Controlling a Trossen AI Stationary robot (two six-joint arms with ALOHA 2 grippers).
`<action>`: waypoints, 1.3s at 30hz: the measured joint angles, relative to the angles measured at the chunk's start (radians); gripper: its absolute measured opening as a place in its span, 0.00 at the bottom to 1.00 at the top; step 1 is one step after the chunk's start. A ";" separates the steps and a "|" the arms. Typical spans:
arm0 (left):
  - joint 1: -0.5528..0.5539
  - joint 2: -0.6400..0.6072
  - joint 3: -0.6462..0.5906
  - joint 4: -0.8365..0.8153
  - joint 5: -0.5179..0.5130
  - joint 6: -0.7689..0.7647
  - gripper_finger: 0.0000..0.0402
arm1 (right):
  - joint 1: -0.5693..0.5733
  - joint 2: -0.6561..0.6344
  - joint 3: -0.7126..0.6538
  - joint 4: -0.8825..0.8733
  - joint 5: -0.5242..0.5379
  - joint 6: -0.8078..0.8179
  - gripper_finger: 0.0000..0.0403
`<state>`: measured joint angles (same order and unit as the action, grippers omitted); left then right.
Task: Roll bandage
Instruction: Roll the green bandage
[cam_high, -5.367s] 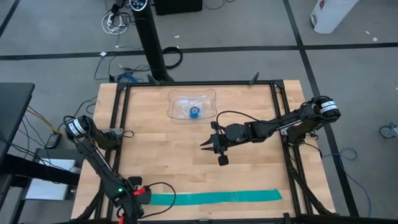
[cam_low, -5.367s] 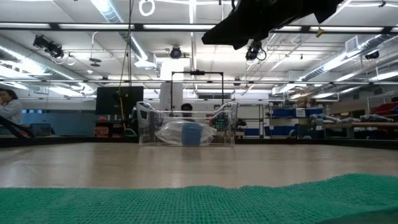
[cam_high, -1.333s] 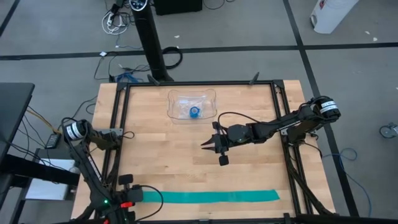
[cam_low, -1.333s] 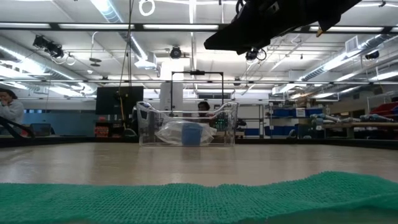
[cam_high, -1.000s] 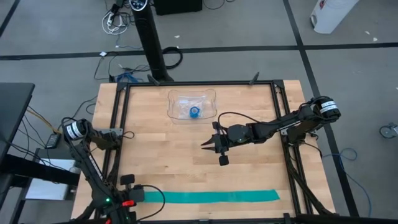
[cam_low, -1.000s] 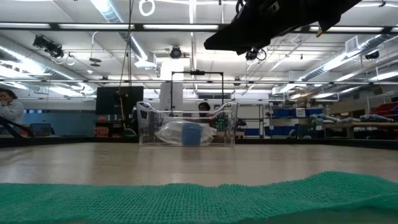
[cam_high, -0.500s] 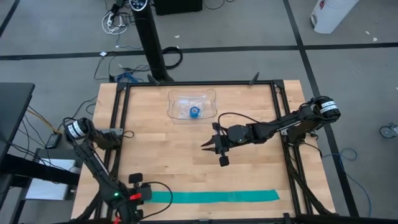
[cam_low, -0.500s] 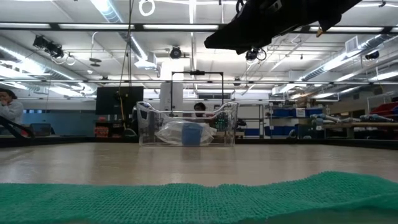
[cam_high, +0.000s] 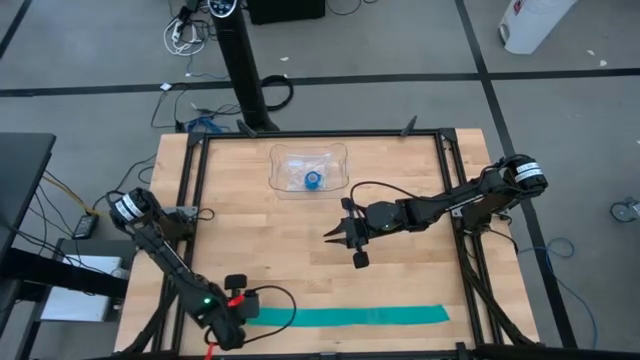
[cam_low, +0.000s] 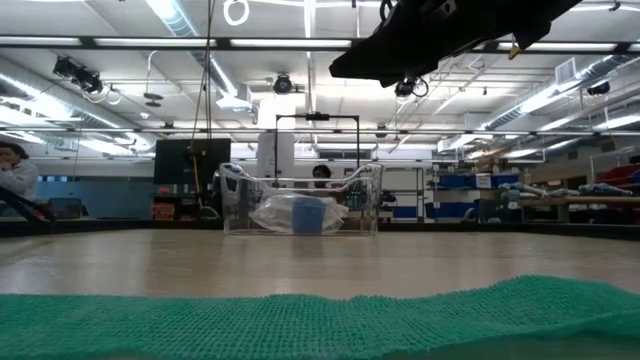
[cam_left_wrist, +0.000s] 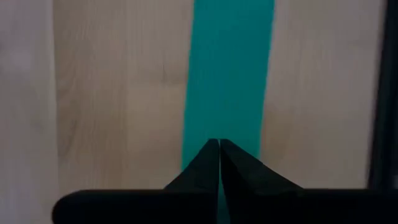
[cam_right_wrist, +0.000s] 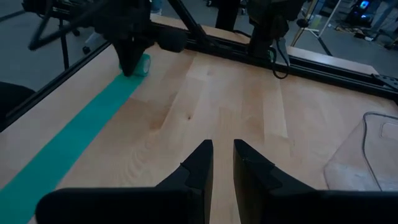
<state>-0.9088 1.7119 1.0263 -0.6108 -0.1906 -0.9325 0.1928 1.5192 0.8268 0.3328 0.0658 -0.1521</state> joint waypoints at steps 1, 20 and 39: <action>0.008 0.000 0.008 0.002 -0.001 0.013 0.06 | 0.000 0.000 0.000 0.000 0.000 0.000 0.13; 0.028 -0.004 0.213 -0.336 0.169 0.113 0.06 | 0.002 0.000 0.000 -0.005 0.000 0.003 0.13; 0.008 -0.010 0.072 -0.145 0.157 0.072 0.06 | 0.016 0.000 0.000 -0.028 0.001 0.004 0.13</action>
<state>-0.9009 1.7023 1.0979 -0.7554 -0.0335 -0.8604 0.2085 1.5192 0.8268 0.3050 0.0669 -0.1478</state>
